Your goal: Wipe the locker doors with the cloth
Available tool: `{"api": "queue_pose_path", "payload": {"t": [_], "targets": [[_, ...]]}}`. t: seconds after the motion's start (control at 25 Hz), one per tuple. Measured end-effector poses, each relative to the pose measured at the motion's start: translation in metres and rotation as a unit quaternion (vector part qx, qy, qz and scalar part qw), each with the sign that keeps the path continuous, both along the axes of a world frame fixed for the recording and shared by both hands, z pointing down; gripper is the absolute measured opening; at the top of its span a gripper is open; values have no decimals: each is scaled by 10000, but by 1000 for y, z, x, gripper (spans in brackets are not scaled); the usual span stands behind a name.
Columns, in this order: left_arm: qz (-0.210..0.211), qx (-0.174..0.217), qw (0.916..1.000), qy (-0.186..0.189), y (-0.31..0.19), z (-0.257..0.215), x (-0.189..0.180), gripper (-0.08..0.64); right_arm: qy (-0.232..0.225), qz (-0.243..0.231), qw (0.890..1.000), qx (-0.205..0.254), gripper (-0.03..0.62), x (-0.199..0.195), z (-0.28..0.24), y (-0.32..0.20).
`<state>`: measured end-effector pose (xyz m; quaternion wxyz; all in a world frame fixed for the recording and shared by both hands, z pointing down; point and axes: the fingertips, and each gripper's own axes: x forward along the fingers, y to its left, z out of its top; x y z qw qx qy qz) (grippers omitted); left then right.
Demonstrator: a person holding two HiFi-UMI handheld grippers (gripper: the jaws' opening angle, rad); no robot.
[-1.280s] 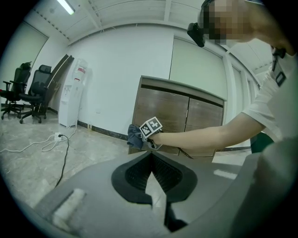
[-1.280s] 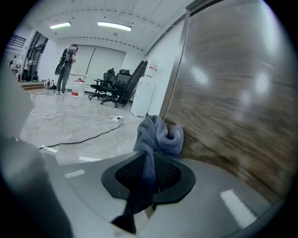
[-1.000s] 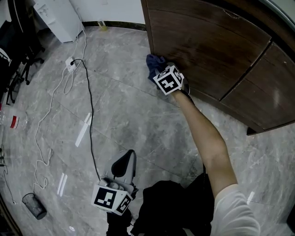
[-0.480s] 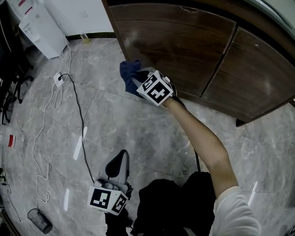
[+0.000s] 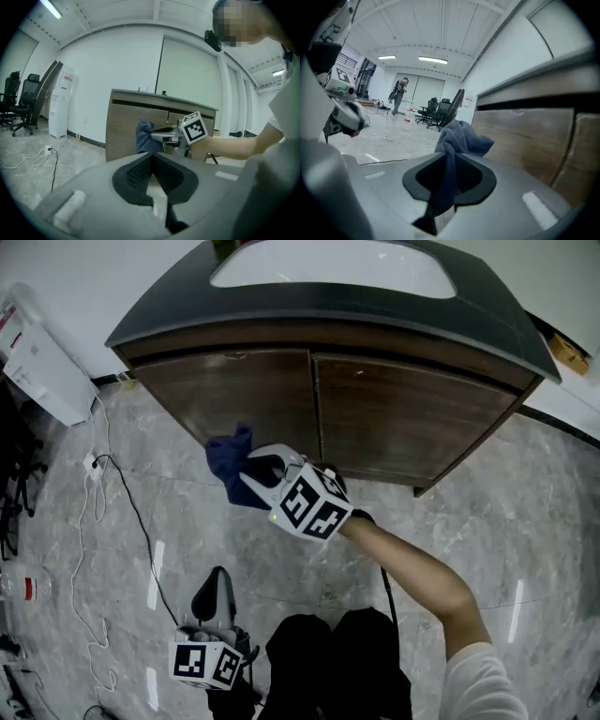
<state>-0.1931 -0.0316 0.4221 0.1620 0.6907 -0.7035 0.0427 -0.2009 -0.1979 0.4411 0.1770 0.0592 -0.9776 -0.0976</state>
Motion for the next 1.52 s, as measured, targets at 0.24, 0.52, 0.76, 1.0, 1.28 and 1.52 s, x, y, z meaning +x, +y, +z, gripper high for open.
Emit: {"api": "queue_pose_path", "payload": {"t": [0.24, 0.52, 0.76, 1.0, 1.28, 1.52], "targets": [[508, -49, 9987, 44, -21, -159, 57, 2, 48, 861, 9949, -521, 61, 115, -115, 18], [971, 32, 9952, 102, -34, -326, 111, 0, -497, 1845, 9782, -817, 63, 198, -297, 37], [1174, 229, 9928, 26, -10, -440, 149, 0, -1124, 2791, 9489, -953, 63, 266, -434, 81], [1399, 577, 9885, 49, 15, -526, 178, 2, -1591, 3601, 9133, -1044, 61, 316, -529, 130], [1971, 1072, 9745, 30, 72, -595, 190, 0, -2000, 4209, 8820, -704, 61, 325, -608, 206], [2272, 949, 9689, -239, 149, -598, 159, 0, -2071, 4528, 8647, -654, 61, 303, -630, 287]]}}
